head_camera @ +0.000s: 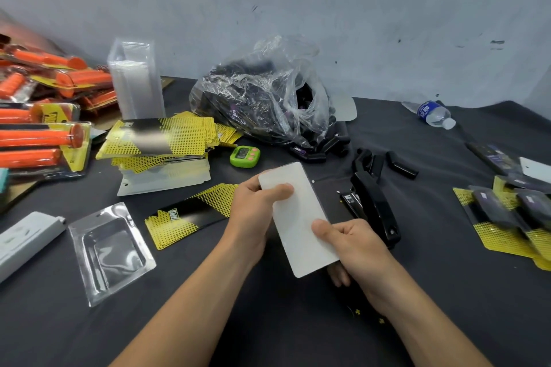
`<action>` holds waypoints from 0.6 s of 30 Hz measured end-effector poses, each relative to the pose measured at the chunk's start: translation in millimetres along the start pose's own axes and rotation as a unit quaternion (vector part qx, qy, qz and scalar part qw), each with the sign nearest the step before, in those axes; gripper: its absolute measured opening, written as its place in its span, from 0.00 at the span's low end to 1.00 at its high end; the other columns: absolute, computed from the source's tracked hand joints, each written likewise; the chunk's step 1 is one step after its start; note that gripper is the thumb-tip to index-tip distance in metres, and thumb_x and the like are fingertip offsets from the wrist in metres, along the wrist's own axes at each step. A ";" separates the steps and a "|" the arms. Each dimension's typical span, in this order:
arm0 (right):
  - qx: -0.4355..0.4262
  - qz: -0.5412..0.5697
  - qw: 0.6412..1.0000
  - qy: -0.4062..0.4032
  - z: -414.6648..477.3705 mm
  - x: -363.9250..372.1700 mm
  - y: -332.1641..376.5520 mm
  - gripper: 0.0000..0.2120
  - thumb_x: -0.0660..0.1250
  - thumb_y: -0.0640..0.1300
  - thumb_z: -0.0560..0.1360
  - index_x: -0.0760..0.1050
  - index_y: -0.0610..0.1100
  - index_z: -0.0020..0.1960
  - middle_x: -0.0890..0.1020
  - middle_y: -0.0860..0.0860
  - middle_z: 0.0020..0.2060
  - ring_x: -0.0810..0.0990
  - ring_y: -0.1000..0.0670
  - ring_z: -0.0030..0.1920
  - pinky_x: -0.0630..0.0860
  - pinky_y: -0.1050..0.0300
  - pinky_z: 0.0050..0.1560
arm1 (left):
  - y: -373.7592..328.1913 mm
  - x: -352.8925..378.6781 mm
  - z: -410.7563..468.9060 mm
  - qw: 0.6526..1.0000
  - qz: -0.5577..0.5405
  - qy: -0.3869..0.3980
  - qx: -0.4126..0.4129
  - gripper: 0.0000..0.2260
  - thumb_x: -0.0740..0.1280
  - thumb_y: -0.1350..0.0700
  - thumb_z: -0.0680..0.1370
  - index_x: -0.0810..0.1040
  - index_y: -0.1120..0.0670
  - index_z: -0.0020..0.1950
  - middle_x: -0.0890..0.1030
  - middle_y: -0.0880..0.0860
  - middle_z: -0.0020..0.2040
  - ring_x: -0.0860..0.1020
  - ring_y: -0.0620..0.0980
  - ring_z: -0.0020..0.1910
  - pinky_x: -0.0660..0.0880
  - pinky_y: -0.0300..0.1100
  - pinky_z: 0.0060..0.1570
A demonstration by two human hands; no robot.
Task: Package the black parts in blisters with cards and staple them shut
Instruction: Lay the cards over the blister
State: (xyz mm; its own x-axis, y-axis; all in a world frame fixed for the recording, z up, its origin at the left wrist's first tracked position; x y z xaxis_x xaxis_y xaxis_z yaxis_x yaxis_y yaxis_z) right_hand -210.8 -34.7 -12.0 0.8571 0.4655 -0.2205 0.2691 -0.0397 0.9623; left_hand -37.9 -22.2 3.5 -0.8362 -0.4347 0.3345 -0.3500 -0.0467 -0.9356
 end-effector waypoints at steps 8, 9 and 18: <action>-0.041 0.001 0.999 0.019 -6.1 1.5 5.9 0.06 0.71 0.39 0.71 0.86 0.42 0.44 0.86 0.39 0.38 0.74 0.50 0.33 0.70 0.60 0.33 | -10.6 -11.9 1.8 0.999 -0.016 -0.035 0.026 0.08 0.75 0.65 0.74 0.88 0.54 0.37 0.86 0.54 0.40 0.82 0.49 0.38 0.77 0.46 0.45; -0.036 0.006 0.999 0.020 -5.2 1.2 4.1 0.06 0.71 0.35 0.73 0.86 0.41 0.44 0.85 0.38 0.39 0.73 0.49 0.33 0.69 0.60 0.33 | -10.3 -13.5 2.9 0.999 -0.016 -0.044 0.024 0.07 0.75 0.62 0.75 0.88 0.53 0.37 0.85 0.52 0.40 0.82 0.48 0.37 0.77 0.45 0.44; -0.065 0.084 0.983 -0.151 -2.4 -21.2 -2.8 0.10 0.68 0.34 0.77 0.84 0.42 0.40 0.80 0.48 0.30 0.72 0.54 0.30 0.68 0.64 0.29 | 12.3 -32.5 22.6 0.989 0.033 -0.146 -0.018 0.13 0.72 0.47 0.79 0.87 0.50 0.37 0.86 0.45 0.38 0.82 0.49 0.44 0.79 0.47 0.47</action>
State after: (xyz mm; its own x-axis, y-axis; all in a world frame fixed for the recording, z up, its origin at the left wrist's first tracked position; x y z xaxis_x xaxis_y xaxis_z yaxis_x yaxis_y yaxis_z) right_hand -230.9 -42.3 -9.7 0.9812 0.1783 -0.0742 0.0702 0.0286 0.9971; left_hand -5.5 -29.0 -21.4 -0.7024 -0.6768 0.2204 -0.3169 0.0201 -0.9482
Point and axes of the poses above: each hand's wrist, its own z-axis towards the middle knuckle, its own x-axis out of the palm, y = z × x, the point moved 7 cm from there along z, towards the middle knuckle
